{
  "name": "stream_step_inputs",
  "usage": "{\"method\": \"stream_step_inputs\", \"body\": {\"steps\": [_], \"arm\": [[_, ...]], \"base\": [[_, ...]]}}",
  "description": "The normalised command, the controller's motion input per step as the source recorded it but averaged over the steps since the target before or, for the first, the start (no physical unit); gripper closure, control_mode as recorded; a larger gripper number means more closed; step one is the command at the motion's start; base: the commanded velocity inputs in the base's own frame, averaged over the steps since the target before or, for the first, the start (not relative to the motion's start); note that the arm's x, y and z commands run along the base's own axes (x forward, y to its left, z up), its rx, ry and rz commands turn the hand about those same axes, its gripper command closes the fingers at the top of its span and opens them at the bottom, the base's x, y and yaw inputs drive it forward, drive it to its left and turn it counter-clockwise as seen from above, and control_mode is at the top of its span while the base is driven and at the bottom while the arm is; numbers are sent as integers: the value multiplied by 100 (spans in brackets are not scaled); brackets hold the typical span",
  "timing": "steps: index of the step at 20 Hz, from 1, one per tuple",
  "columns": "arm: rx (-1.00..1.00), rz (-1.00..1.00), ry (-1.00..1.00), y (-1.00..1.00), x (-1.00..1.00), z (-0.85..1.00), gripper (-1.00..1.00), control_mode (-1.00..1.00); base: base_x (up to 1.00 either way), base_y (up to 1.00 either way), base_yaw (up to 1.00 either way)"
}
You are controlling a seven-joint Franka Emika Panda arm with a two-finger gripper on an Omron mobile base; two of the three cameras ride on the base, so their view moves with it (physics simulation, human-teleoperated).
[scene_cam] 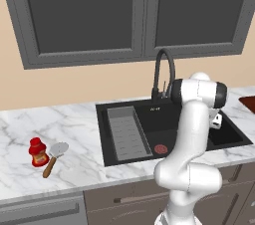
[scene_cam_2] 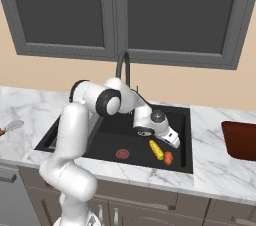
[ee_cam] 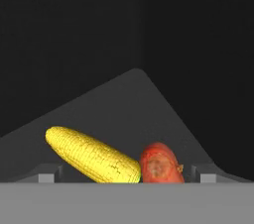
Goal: Pick up all produce items and place them in the sink. Turn on the sink faucet to wash them. Then turn the sink off and put them in the tray.
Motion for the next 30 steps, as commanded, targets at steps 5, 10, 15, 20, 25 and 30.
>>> {"method": "stream_step_inputs", "body": {"steps": [5,10,15,20,25,30], "arm": [[-5,0,-17,3,-35,66,-100,-100],[0,9,-18,2,-36,60,-100,-100],[0,19,-20,4,-34,55,-100,-100],[0,21,-19,10,-31,44,-100,-100],[-3,21,-16,20,-29,38,-100,-100],[-2,21,-17,19,-24,48,-100,-100]], "base": [[0,0,0],[0,0,0],[0,0,0],[0,0,0],[0,0,0],[0,0,0]]}}
